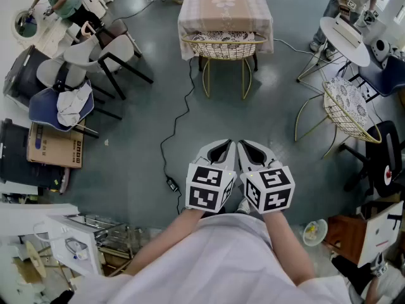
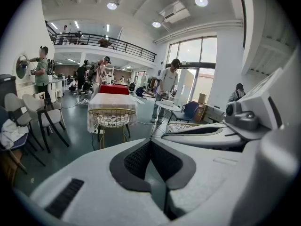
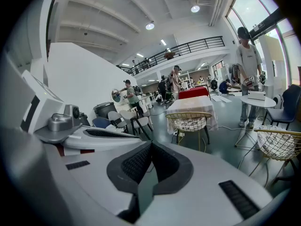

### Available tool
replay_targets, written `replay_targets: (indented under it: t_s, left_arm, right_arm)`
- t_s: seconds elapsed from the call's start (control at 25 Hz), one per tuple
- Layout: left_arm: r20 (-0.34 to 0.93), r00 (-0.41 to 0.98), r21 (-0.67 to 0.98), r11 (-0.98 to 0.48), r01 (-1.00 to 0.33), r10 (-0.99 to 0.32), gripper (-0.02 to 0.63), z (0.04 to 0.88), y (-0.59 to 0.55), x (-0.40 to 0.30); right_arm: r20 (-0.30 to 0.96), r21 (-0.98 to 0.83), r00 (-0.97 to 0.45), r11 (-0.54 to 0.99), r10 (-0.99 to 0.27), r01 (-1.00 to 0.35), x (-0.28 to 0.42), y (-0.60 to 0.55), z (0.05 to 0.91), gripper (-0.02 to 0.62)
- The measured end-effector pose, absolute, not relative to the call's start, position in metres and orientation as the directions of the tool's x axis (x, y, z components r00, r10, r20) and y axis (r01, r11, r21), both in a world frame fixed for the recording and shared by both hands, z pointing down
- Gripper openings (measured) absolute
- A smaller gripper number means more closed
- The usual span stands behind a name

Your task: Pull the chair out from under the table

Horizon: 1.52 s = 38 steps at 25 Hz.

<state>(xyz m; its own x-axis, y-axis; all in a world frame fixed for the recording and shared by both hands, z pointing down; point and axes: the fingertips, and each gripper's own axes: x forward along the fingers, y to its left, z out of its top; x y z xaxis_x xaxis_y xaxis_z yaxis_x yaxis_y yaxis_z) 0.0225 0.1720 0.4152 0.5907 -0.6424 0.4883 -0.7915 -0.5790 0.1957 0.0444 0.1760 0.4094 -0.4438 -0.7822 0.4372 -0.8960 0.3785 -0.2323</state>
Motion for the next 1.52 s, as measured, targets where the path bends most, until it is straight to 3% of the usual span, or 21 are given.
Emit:
replay_targets:
  t_s: [0.92,1.52]
  left_arm:
    - [0.447,0.641,0.235,-0.61,-0.757,-0.623,0.003,0.411,0.148,-0.056]
    - [0.451,0.63,0.223,-0.604,-0.765,-0.632,0.003,0.413,0.124,-0.08]
  right_arm:
    - [0.452,-0.192,-0.376,0.323,-0.809,-0.927,-0.025,0.157,0.404,0.003]
    - [0.421,-0.199,-0.406,0.354,-0.811,-0.914,-0.045,0.124,0.399,0.003]
